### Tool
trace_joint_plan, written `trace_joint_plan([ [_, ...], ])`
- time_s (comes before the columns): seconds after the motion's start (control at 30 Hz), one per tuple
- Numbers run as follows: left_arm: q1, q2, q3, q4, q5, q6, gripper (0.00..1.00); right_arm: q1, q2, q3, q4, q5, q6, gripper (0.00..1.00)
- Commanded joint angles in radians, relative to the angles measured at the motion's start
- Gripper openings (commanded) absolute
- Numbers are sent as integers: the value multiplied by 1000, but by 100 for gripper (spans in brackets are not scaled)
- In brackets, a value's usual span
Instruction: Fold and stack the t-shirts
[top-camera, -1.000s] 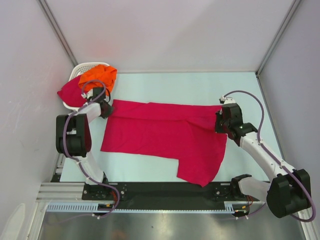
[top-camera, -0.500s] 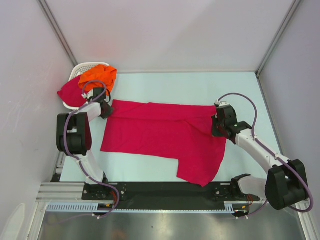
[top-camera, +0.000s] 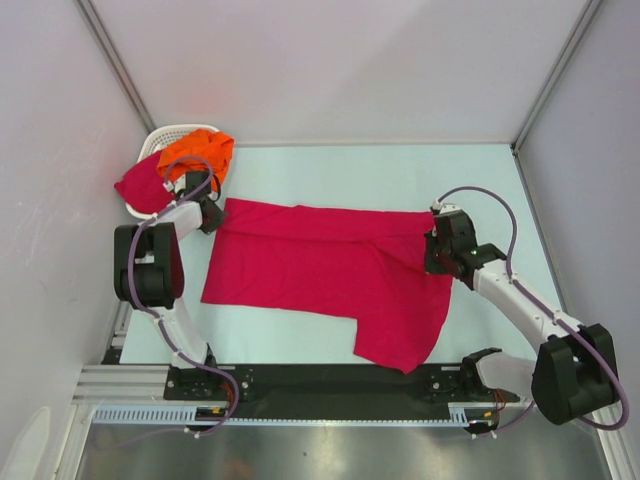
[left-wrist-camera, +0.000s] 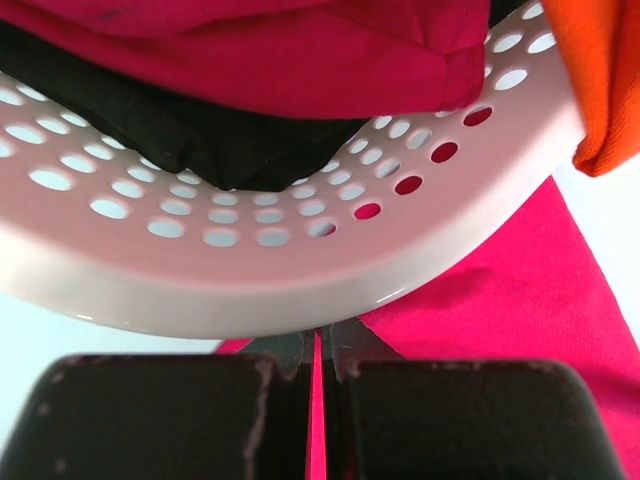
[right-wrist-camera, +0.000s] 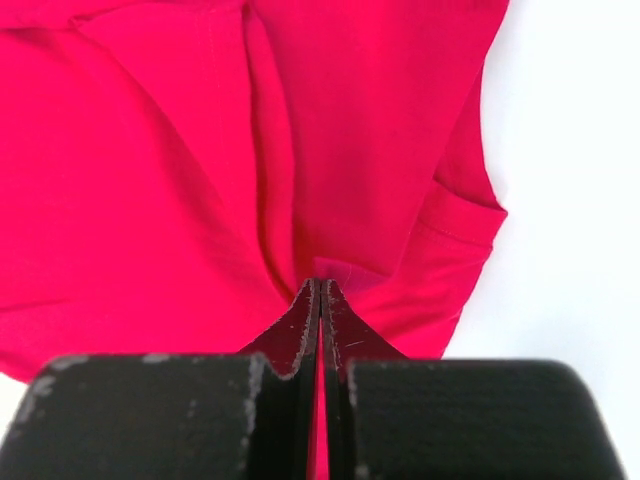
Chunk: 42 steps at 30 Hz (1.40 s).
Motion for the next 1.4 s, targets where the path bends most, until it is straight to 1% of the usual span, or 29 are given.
trace_joint_plan([
  [0.0, 19, 7, 50, 0, -44, 41, 0, 5, -51, 3, -10, -4, 11, 0],
  [0.27, 16, 28, 52, 0, -30, 44, 0, 14, 35, 20, -40, -18, 15, 0],
  [0.3, 19, 28, 52, 0, -30, 45, 1, 13, 40, 21, -45, -24, 18, 0],
  [0.33, 17, 30, 52, -1, -27, 48, 5, 14, 49, 24, -46, -30, 20, 0],
  [0.37, 19, 25, 50, -1, -24, 51, 10, 14, 52, 29, -51, -39, 24, 8],
  [0.4, 19, 23, 49, 0, -20, 55, 27, 14, 49, 36, -62, -48, 31, 18],
  [0.43, 17, 10, 46, 8, 0, 62, 35, 14, 48, 43, -65, -64, 31, 28],
  [0.47, 19, 0, 41, 9, 8, 65, 42, 14, 34, 47, -68, -80, 31, 51],
  [0.5, 19, -7, 38, 11, 15, 65, 57, 14, 25, 64, -77, -109, 31, 62],
  [0.53, 17, -27, 40, 13, 28, 70, 64, 14, 17, 73, -83, -123, 34, 73],
  [0.57, 19, -35, 43, 13, 46, 74, 69, 14, -9, 85, -89, -146, 35, 97],
  [0.6, 17, -47, 44, 9, 58, 79, 77, 14, -20, 96, -98, -151, 38, 100],
  [0.67, 10, -87, 52, 6, 88, 93, 83, 11, -38, 131, -105, -151, 63, 100],
  [0.7, 7, -99, 57, 3, 94, 97, 90, 11, -47, 139, -99, -142, 73, 100],
  [0.77, -12, -148, 70, -17, 104, 113, 98, -1, -42, 164, -77, -145, 132, 100],
  [0.8, -18, -164, 76, -27, 108, 116, 100, 0, -19, 170, -45, -133, 161, 100],
  [0.87, -42, -226, 74, -55, 127, 130, 100, 0, 14, 168, 7, -127, 227, 100],
  [0.9, -47, -254, 70, -64, 120, 134, 100, 6, 52, 167, 62, -110, 257, 100],
  [0.93, -80, -279, 61, -79, 120, 140, 100, 7, 79, 164, 91, -102, 285, 100],
  [0.97, -87, -335, 37, -81, 127, 140, 100, 10, 106, 158, 149, -93, 294, 100],
  [1.0, -92, -361, 21, -80, 162, 131, 100, 11, 168, 158, 168, -63, 297, 100],
  [1.1, -118, -458, -38, -83, 200, 131, 99, 3, 265, 197, 213, -59, 281, 100],
  [1.13, -125, -483, -51, -84, 227, 133, 100, 0, 320, 211, 219, -73, 267, 100],
  [1.23, -130, -552, -95, -106, 255, 137, 100, -1, 415, 266, 248, -82, 230, 100],
  [1.37, -131, -616, -132, -133, 279, 147, 100, -3, 497, 313, 262, -122, 204, 99],
])
